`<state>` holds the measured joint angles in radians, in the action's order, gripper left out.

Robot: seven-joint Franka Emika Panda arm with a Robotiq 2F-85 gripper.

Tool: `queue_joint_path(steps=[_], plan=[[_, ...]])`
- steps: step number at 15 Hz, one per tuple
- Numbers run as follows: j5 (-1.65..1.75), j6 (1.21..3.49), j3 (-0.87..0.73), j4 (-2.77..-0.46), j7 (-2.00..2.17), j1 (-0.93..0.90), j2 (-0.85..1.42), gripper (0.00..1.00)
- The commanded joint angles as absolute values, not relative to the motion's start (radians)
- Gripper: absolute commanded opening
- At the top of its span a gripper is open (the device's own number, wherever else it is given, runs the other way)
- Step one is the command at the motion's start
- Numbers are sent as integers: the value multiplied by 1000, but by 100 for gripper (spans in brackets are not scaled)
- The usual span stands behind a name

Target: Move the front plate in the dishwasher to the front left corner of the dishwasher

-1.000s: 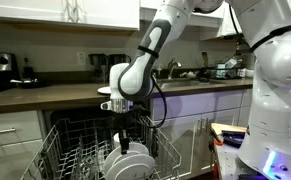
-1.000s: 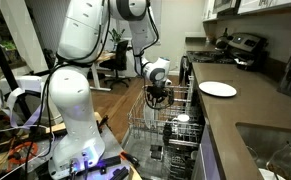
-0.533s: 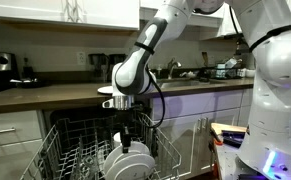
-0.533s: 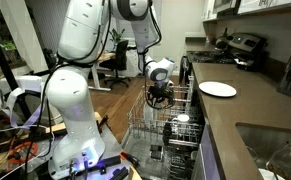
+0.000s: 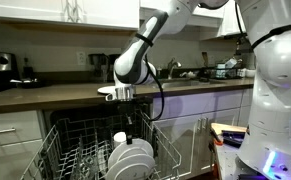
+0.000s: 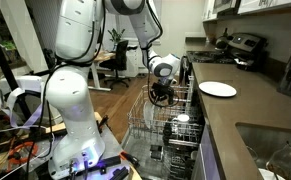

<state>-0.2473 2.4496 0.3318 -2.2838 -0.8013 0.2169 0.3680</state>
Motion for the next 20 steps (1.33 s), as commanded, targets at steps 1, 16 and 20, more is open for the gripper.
queue_joint_path(steps=[1,16,20], plan=[[-276,2382,288,-2293,-837,183,287,5],[-348,2374,244,-2273,-891,113,309,73],[-305,2398,226,-2272,-842,75,331,97]])
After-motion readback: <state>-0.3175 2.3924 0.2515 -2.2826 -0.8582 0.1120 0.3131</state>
